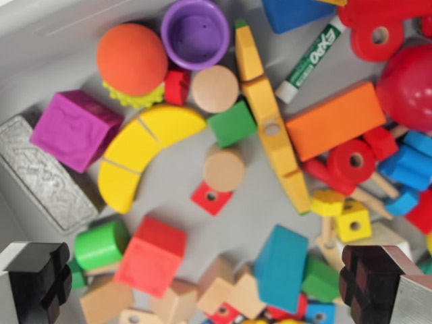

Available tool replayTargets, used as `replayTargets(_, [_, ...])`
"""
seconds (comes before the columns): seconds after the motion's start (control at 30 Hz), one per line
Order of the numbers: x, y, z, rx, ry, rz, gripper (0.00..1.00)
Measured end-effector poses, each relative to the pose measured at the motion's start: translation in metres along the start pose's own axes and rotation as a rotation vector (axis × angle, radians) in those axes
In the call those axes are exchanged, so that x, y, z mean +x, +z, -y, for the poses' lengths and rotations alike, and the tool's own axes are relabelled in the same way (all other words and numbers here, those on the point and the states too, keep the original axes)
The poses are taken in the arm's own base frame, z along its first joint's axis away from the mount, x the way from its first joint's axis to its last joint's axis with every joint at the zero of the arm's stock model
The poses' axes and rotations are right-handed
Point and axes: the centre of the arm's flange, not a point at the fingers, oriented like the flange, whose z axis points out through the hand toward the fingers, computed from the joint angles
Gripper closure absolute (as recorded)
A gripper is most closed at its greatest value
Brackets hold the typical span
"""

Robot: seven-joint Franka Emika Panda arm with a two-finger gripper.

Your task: Pick an object from the bin

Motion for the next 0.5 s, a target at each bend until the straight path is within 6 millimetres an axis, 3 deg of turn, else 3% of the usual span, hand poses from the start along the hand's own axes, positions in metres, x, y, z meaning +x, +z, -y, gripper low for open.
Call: replayTargets(0.5, [-0.026, 0.042, 0.016, -0.008, 0.199, 0.000, 0.00])
